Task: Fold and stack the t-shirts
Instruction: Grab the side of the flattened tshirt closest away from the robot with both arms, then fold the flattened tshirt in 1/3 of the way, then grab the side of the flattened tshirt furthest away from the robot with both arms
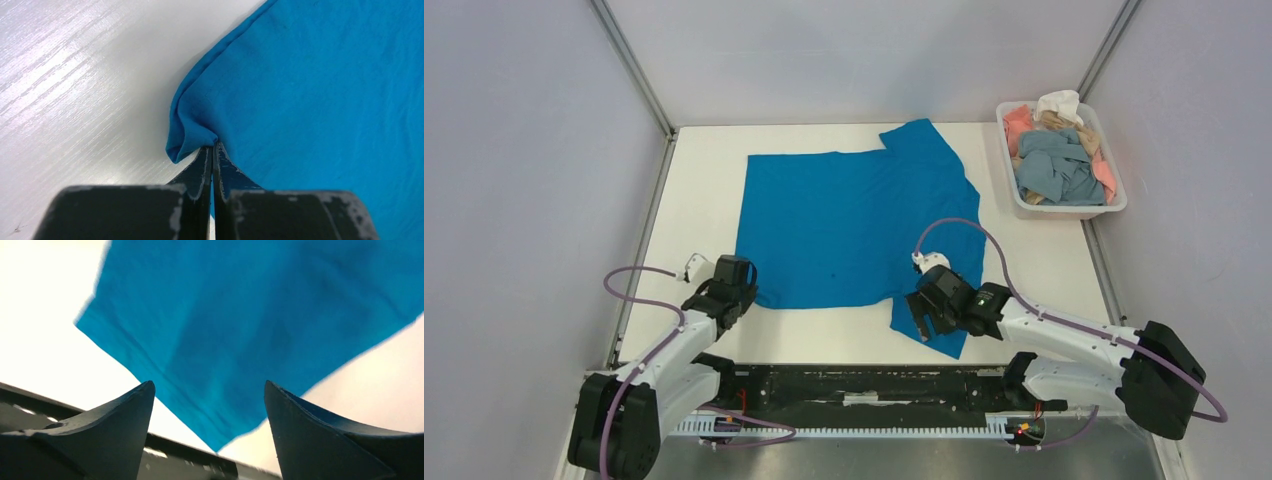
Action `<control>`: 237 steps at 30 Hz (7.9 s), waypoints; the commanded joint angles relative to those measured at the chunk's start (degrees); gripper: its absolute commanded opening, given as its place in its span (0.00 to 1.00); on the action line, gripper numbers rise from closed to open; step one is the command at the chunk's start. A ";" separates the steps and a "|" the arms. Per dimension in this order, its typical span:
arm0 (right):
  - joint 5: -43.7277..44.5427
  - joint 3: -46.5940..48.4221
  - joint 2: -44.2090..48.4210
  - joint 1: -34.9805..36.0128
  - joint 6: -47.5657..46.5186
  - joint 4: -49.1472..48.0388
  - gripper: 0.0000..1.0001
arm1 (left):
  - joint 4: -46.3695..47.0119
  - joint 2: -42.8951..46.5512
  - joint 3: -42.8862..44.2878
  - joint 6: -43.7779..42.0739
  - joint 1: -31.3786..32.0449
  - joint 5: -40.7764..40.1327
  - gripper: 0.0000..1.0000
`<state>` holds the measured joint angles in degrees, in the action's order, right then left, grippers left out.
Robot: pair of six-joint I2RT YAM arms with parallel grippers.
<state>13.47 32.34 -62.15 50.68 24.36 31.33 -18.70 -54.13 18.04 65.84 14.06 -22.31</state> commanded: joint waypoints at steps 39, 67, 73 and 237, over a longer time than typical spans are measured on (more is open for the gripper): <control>-7.18 -4.45 11.66 2.59 -0.33 5.76 0.00 | -14.73 18.38 -0.78 -0.64 0.17 -0.46 0.02; 15.02 8.98 -0.57 -12.91 -3.14 -19.90 0.00 | 0.86 -12.20 16.84 -2.29 -0.43 -4.11 0.02; 14.86 12.64 -5.22 -15.71 -7.69 -21.31 0.00 | 0.76 -14.92 19.78 -2.24 -1.38 -6.58 0.02; 2.12 -7.54 2.84 -19.96 -8.44 -44.16 0.98 | -1.54 -57.35 51.91 -37.82 -10.17 32.54 0.62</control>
<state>14.09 24.91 -59.68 30.65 16.99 -10.70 -17.28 -109.54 70.32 30.30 3.11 8.69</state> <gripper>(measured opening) 0.979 0.667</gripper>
